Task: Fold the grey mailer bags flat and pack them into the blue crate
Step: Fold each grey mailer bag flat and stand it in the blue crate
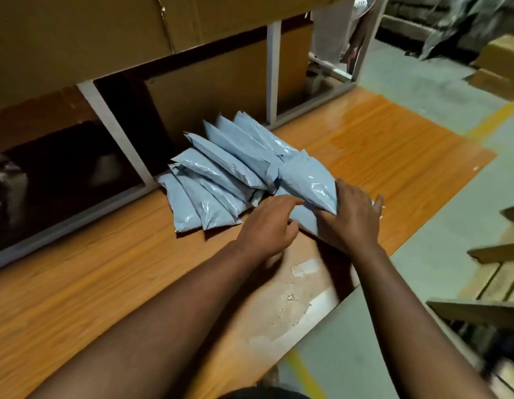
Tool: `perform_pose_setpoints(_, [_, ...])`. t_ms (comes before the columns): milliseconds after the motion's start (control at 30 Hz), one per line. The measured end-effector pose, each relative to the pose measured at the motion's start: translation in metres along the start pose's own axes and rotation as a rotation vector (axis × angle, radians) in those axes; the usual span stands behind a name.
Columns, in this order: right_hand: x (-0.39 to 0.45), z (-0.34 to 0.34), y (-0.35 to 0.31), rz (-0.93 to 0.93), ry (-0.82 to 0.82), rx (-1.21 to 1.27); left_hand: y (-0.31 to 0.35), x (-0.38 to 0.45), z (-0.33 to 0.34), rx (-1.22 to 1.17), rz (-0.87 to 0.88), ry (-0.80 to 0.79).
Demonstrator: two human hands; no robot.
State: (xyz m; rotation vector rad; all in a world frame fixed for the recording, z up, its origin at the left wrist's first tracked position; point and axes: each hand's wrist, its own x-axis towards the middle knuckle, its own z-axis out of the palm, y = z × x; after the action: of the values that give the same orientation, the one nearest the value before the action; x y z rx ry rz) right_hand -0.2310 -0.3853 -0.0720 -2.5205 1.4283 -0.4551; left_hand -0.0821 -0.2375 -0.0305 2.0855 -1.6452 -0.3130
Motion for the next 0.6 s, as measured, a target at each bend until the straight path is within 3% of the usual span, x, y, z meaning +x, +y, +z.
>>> perform_pose_setpoints(200, [-0.025, -0.024, -0.005, -0.210, 0.140, 0.190, -0.010, -0.011, -0.026, 0.069, 0.202, 0.212])
perform_pose_setpoints(333, [-0.062, -0.020, -0.047, -0.492, 0.003, 0.302, -0.024, -0.061, -0.055, 0.113, 0.186, 0.365])
perform_pose_setpoints(400, [-0.079, -0.004, -0.081, -0.636, -0.095, 0.360, -0.040, -0.098, -0.063, 0.126, 0.057, 0.387])
perform_pose_setpoints(500, [-0.100, 0.031, -0.137, -0.842, -0.302, 0.436, -0.073, -0.162, -0.061, 0.143, -0.281, 0.369])
perform_pose_setpoints(600, [-0.110, 0.070, -0.187, -1.040, -0.397, 0.382, -0.108, -0.220, -0.049, 0.178, -0.601, 0.326])
